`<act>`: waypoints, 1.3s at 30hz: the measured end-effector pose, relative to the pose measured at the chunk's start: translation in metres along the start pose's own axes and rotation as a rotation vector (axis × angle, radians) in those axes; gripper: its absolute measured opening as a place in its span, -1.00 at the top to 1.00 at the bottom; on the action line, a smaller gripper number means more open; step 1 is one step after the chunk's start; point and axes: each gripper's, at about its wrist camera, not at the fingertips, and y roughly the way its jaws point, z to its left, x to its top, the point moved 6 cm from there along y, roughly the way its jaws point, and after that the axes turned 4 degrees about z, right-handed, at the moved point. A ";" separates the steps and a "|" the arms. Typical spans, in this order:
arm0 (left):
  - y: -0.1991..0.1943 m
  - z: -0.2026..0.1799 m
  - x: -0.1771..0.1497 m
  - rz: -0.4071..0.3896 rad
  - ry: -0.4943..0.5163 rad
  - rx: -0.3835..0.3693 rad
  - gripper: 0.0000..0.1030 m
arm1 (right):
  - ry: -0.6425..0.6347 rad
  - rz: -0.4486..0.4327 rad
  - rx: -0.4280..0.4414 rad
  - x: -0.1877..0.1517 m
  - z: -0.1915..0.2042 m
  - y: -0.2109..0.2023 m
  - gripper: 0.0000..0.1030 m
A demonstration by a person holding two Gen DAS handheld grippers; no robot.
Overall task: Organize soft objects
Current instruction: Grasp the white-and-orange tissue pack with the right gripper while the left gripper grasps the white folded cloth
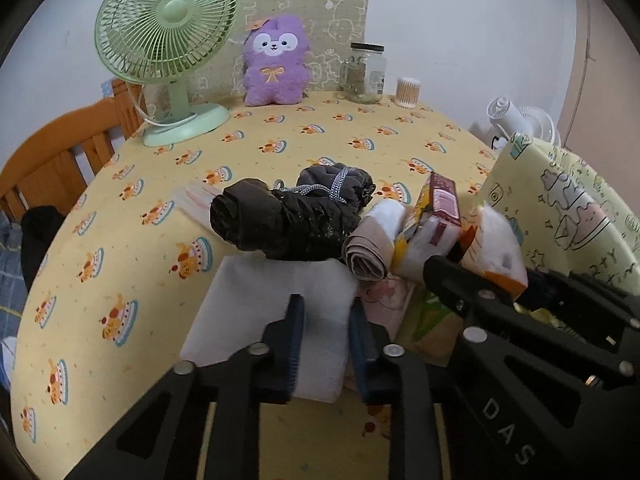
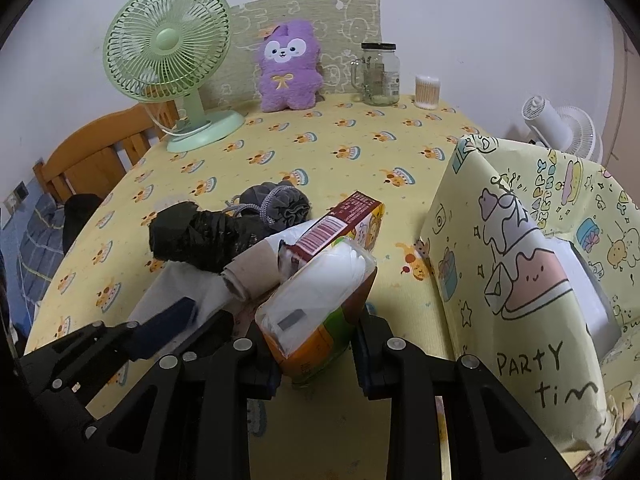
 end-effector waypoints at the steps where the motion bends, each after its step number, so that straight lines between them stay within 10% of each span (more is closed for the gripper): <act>1: -0.002 0.000 0.000 -0.003 -0.005 0.004 0.79 | 0.002 -0.002 0.003 0.000 0.000 -0.002 0.39; 39: -0.109 -0.008 0.034 -0.166 -0.046 0.050 0.92 | -0.028 -0.217 0.035 0.045 0.012 -0.117 0.39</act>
